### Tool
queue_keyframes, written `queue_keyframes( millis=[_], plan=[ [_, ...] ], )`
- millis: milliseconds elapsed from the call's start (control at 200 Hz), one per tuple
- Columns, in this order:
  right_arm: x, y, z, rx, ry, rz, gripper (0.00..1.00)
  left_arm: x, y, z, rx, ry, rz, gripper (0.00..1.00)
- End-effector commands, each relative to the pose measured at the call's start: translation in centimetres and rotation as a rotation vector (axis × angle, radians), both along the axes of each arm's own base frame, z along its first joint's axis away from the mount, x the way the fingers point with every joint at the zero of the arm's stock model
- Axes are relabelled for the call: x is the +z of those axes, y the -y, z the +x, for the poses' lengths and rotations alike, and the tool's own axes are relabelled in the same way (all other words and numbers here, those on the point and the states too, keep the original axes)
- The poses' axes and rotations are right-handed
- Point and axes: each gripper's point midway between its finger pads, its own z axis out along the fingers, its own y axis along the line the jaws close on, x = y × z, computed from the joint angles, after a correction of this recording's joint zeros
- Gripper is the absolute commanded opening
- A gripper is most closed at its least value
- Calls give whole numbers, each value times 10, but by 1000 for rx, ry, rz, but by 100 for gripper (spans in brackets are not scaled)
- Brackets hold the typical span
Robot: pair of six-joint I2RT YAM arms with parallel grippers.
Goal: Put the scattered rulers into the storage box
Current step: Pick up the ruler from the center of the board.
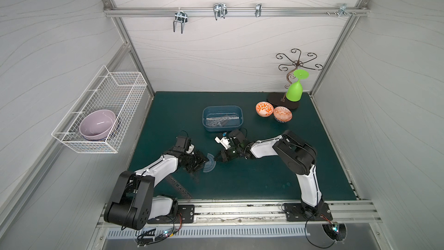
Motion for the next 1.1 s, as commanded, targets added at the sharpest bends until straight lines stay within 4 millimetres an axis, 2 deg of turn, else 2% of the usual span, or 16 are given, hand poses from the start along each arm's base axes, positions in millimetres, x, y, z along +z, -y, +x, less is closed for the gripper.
queue_keyframes(
  millis=[0,240,475,695,900,1010,1095],
  plan=[
    [-51,30,-20,-21,-68,-190,10,-14,7,-7,-10,-31,-14,51],
    [-62,40,-27,-36,-95,-216,9,-22,11,-6,-15,-41,-18,49],
    [-67,54,-31,-47,-98,-246,9,-13,2,-8,-13,-28,37,48],
    [-66,53,-33,-35,-79,-261,9,-6,-7,-11,-9,-13,93,51],
    [-68,53,-36,-27,-77,-279,9,-16,3,-13,-19,-22,60,52],
    [-63,51,-37,-25,-88,-258,9,-21,7,-14,-25,-36,44,52],
    [-47,51,-34,-37,-104,-210,9,-21,5,-15,-25,-32,55,52]
  ],
)
